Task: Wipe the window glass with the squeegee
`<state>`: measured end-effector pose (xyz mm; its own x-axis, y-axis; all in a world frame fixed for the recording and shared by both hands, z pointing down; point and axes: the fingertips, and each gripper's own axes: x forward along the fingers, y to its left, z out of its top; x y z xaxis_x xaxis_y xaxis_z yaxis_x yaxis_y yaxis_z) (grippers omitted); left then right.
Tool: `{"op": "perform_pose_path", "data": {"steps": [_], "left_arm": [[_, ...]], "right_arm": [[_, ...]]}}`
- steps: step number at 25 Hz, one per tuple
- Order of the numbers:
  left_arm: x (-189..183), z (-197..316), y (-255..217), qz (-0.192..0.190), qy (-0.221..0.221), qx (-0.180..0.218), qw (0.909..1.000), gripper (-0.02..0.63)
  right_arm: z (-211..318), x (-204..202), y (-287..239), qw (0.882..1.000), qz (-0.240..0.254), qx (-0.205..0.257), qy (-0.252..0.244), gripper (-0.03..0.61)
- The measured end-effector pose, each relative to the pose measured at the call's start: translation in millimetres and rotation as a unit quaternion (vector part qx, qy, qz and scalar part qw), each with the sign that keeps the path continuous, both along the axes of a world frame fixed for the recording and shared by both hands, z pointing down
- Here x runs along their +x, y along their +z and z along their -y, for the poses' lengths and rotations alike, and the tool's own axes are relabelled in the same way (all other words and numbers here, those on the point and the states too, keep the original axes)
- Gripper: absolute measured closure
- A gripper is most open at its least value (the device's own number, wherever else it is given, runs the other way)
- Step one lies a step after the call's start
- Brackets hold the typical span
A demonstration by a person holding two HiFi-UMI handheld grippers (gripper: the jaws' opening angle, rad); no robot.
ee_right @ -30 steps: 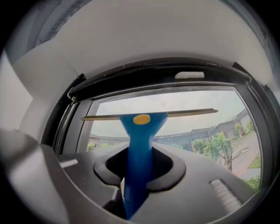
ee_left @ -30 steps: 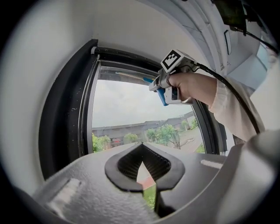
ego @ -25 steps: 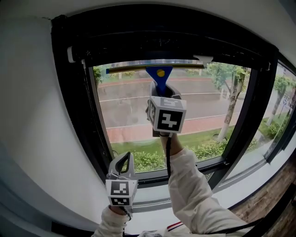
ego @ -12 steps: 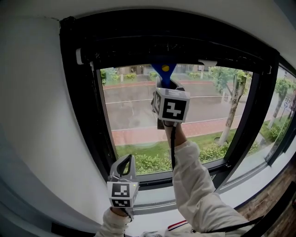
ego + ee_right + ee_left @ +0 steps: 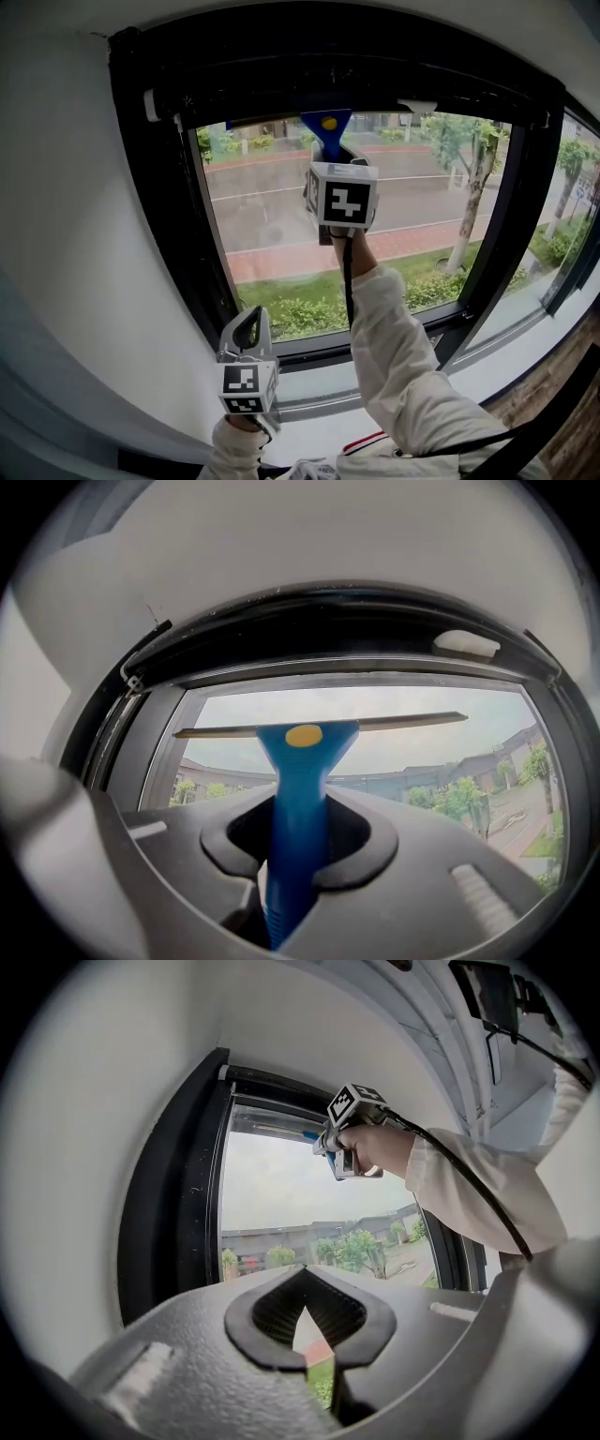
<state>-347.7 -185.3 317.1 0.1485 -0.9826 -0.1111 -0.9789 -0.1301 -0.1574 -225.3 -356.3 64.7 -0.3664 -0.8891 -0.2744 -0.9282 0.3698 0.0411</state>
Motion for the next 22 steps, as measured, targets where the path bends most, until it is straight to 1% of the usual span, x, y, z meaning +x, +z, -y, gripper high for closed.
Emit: {"op": "perform_pose_path", "data": {"steps": [8, 14, 18, 22], "left_arm": [[5.9, 3.0, 12.4, -0.001, 0.008, -0.013, 0.9999, 0.614], [16.5, 7.5, 25.1, 0.002, 0.020, -0.028, 0.9994, 0.614], [24.3, 9.8, 33.0, 0.007, 0.028, -0.038, 0.9989, 0.614], [27.3, 11.8, 42.3, 0.008, 0.031, -0.048, 0.9983, 0.614]], "right_arm": [[-2.3, 1.0, 25.7, 1.000, -0.010, -0.006, 0.005, 0.474], [-2.6, -2.1, 60.6, 1.000, -0.015, -0.017, -0.005, 0.474], [-1.3, 1.9, 80.0, 1.000, -0.016, -0.018, 0.000, 0.474], [0.0, 3.4, 108.0, 0.999, -0.022, -0.033, -0.001, 0.476]]}}
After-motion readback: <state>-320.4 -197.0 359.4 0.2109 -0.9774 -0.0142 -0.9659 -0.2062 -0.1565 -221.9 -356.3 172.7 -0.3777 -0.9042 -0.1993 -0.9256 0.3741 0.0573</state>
